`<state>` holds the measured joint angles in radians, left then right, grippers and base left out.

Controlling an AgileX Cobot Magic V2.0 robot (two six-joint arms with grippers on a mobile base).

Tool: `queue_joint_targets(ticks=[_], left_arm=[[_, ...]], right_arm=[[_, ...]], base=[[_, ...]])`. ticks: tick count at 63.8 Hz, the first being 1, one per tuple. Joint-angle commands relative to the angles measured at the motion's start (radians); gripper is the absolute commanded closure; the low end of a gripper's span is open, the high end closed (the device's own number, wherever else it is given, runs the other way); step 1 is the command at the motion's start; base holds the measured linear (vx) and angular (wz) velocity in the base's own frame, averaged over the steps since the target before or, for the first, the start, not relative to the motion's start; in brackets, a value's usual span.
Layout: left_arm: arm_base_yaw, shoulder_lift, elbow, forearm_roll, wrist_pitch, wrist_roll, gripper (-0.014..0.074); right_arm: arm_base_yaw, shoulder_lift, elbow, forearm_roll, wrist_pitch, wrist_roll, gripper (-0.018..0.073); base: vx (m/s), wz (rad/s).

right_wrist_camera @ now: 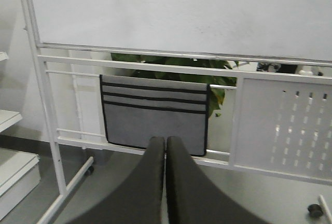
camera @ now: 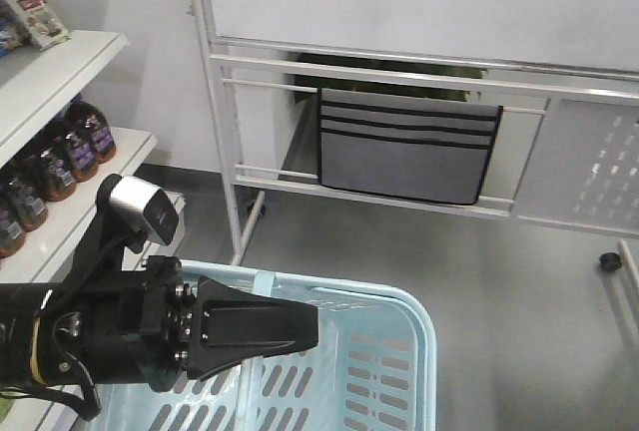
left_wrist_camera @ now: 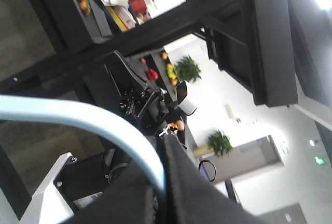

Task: Place coke in basket with both arms
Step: 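Drive the base across the room carrying the basket in the left gripper, then turn the base toward the shelf with the red Coca-Cola bottle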

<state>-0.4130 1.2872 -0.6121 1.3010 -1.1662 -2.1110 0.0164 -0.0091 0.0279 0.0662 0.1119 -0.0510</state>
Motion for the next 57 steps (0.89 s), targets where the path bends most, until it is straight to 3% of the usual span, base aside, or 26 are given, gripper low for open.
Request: queue_joint_targets(ticks=[1,57], left_arm=[[-0.003,-0.028,-0.022,-0.076,-0.188,-0.005,0.0603],[-0.003,-0.028,-0.022,-0.076,-0.188,-0.005,0.0603]], right_arm=[[-0.005,-0.018,0.015,-0.003,-0.076,-0.004,0.0564],[-0.005,-0.018,0.015,-0.003,-0.076,-0.004,0.0564]], base=[[0.16,0.46],[0.12,0.47]])
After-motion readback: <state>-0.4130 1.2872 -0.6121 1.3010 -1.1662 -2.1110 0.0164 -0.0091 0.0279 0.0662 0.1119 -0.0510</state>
